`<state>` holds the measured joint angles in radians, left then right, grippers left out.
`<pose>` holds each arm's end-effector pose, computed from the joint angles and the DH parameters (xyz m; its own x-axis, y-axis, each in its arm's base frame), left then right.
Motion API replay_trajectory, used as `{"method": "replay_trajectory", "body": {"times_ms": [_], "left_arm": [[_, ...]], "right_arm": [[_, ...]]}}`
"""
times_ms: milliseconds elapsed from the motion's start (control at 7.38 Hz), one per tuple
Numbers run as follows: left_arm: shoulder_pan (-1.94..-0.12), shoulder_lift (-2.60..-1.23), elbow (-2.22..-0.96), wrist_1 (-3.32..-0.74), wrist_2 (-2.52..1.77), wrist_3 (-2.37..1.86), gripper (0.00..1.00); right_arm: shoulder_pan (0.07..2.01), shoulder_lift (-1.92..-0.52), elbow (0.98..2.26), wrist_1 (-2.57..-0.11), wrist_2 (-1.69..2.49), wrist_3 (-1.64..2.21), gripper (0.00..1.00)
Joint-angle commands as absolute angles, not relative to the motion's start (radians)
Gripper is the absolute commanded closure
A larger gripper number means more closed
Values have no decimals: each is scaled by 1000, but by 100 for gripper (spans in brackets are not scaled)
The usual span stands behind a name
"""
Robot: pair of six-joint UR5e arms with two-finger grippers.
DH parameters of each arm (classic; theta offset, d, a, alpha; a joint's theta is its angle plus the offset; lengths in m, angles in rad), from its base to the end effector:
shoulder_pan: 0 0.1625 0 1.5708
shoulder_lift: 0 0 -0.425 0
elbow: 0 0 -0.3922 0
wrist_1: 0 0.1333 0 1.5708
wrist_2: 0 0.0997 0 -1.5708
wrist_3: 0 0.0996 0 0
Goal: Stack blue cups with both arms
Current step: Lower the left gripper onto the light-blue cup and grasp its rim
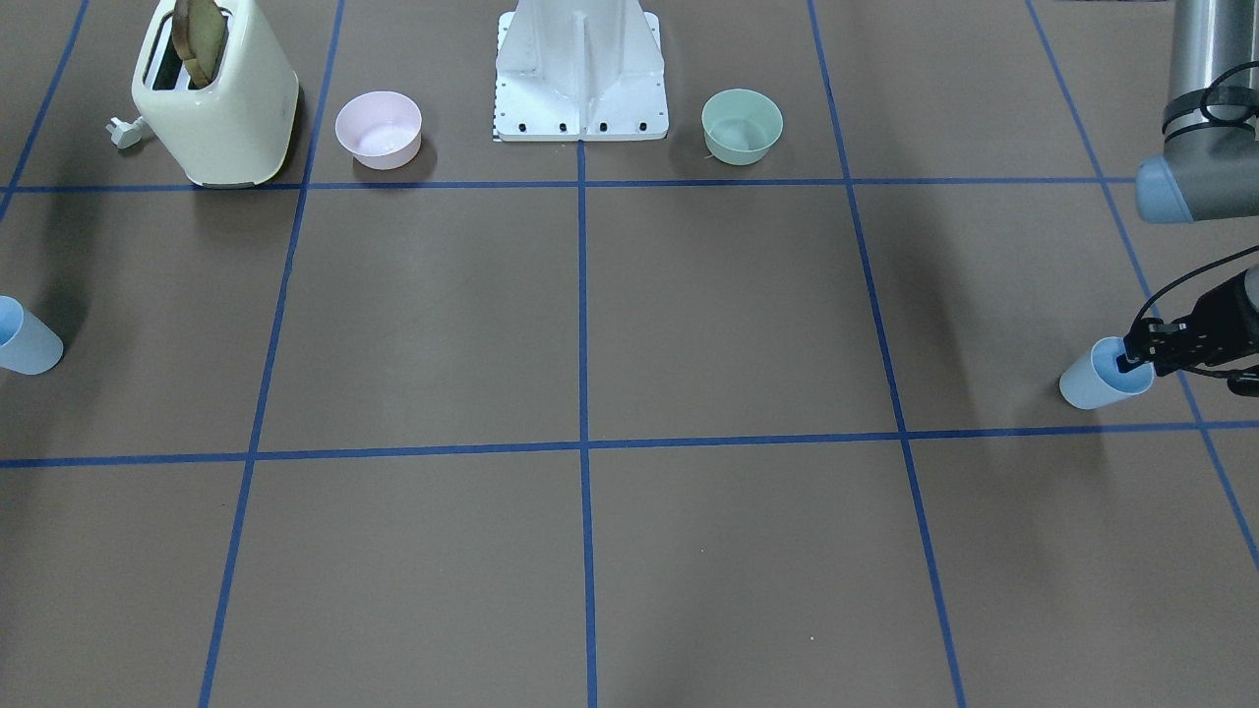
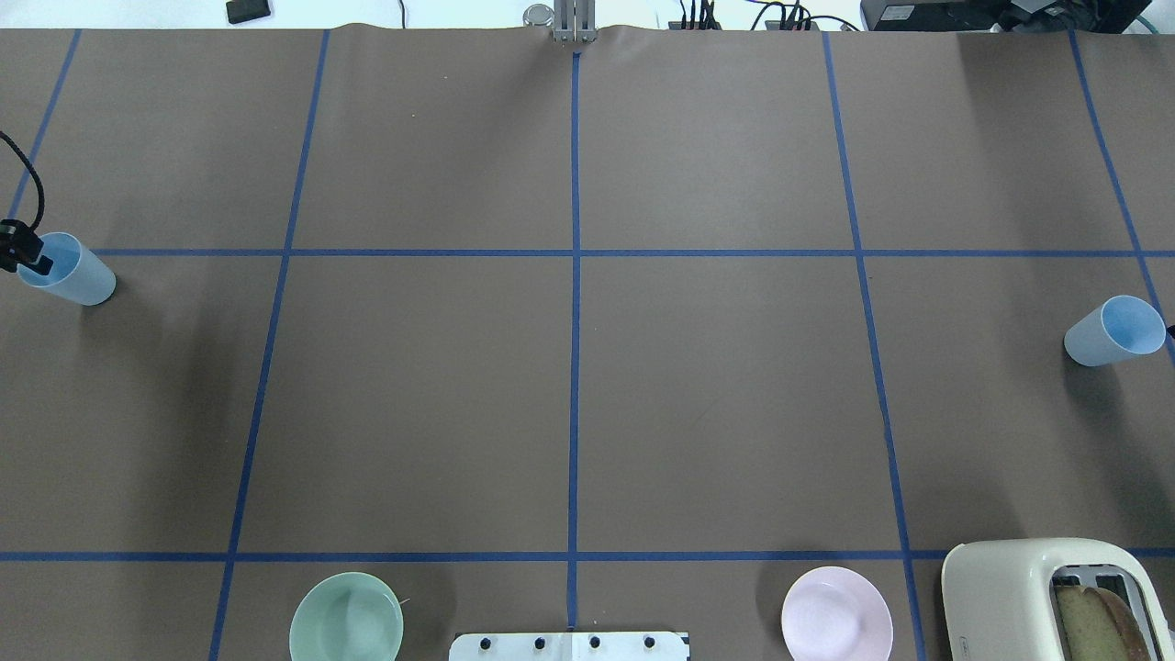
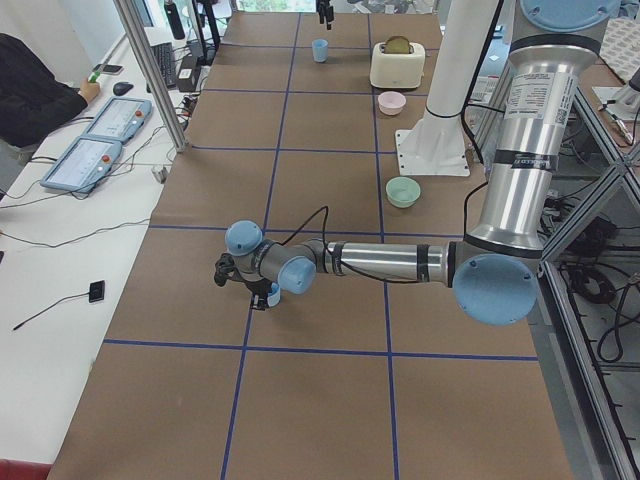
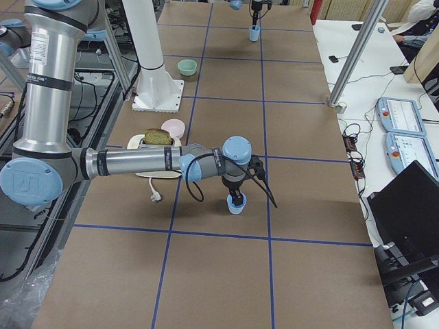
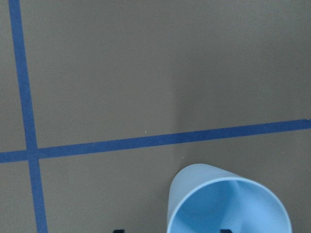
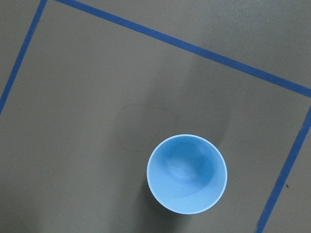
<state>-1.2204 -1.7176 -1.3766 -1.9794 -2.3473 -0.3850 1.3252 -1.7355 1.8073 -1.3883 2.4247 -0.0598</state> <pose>0.1368 -0.5593 0.6327 0.6628 0.1126 -0.7403 -0.0779 0.9936 0.0813 -0.0492 -0.4356 0.5919 0.5761 -0.3992 0.7133 0.2702 0.9166 0.2947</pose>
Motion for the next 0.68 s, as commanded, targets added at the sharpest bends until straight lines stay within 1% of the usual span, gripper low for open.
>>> {"method": "replay_trajectory", "body": {"times_ms": [0, 136, 271, 542], "left_arm": [[-1220, -1717, -1402, -1980, -2349, -388, 100], [-1220, -1710, -1426, -1976, -2352, -390, 100], [-1220, -1720, -1458, -1959, -2350, -418, 100], [-1201, -1743, -1552, -1930, -2350, -633, 100]], "right_arm": [[1315, -1732, 1806, -1388, 2415, -60, 2], [1312, -1732, 1804, -1390, 2413, -60, 2], [1305, -1732, 1804, -1388, 2398, -60, 5], [1299, -1727, 1787, -1387, 2382, -63, 5]]}}
